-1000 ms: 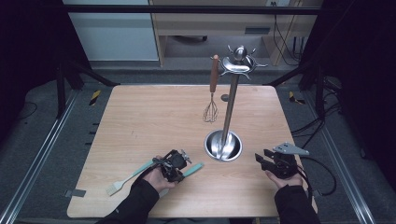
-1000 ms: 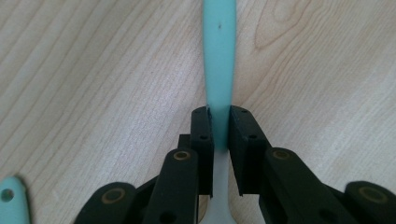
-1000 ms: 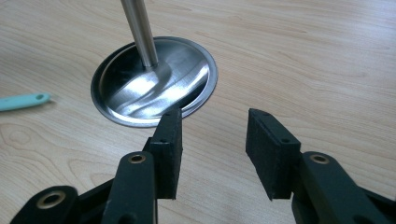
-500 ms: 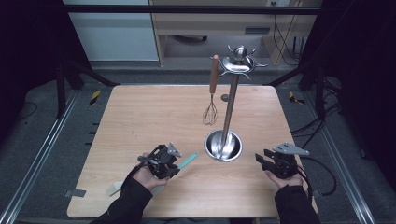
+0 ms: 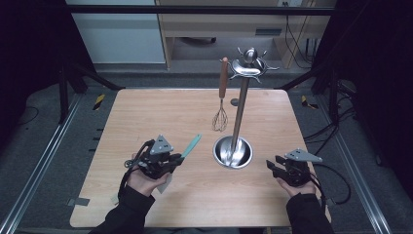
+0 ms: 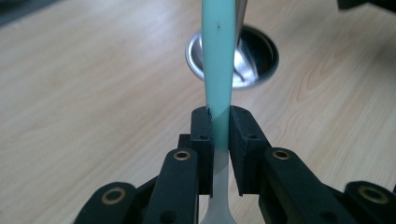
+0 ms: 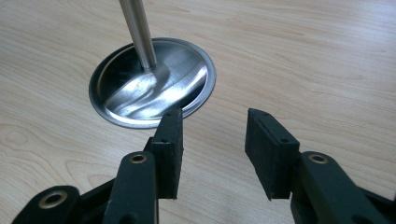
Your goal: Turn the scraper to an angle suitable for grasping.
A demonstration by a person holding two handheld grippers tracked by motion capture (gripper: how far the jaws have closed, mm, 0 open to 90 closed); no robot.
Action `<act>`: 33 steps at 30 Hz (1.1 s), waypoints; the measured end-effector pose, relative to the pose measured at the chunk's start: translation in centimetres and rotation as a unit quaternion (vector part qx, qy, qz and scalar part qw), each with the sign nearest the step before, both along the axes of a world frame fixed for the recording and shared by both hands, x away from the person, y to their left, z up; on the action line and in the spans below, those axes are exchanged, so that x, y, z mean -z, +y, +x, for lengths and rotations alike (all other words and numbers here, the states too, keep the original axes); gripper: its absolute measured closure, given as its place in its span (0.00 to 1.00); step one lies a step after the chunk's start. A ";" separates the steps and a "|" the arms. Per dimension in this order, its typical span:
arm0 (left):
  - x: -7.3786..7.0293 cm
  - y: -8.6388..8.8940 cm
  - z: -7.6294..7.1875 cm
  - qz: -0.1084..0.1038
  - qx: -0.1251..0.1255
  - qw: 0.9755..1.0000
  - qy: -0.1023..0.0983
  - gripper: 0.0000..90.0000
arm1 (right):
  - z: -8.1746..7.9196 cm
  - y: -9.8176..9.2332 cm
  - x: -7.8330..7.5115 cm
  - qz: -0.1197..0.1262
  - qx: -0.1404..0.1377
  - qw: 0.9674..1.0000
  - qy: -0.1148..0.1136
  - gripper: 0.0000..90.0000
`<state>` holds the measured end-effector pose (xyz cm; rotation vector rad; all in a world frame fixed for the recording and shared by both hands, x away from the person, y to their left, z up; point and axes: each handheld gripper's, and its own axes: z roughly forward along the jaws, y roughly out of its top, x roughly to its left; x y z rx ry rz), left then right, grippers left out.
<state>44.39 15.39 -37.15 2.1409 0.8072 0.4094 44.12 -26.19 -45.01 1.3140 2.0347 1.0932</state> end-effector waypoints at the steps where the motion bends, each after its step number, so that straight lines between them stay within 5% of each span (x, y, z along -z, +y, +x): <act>1: -0.3 0.0 -0.1 -0.011 -0.002 1.000 -0.009 0.89 | 0.0 0.0 0.0 0.000 0.000 1.000 0.000 0.63; 8: -2.5 -0.2 -0.6 -0.065 -0.005 0.996 -0.061 0.89 | 0.0 0.0 0.0 0.000 0.002 1.000 0.001 0.63; 18: -5.6 -0.4 -0.7 -0.134 -0.008 0.985 -0.107 0.89 | 0.1 0.0 0.0 -0.002 0.000 1.000 0.001 0.64; 21: -6.6 -0.5 -0.7 -0.143 -0.007 0.981 -0.132 0.89 | 0.1 0.0 0.1 -0.003 -0.001 1.000 0.000 0.64; 25: -7.9 -1.1 -1.0 -0.168 -0.002 0.976 -0.136 0.89 | 0.1 0.0 0.1 -0.002 -0.001 1.000 0.000 0.63; 33: -9.8 -2.3 -1.2 -0.181 0.007 0.970 -0.163 0.89 | 0.1 0.0 0.1 -0.002 0.000 1.000 0.000 0.63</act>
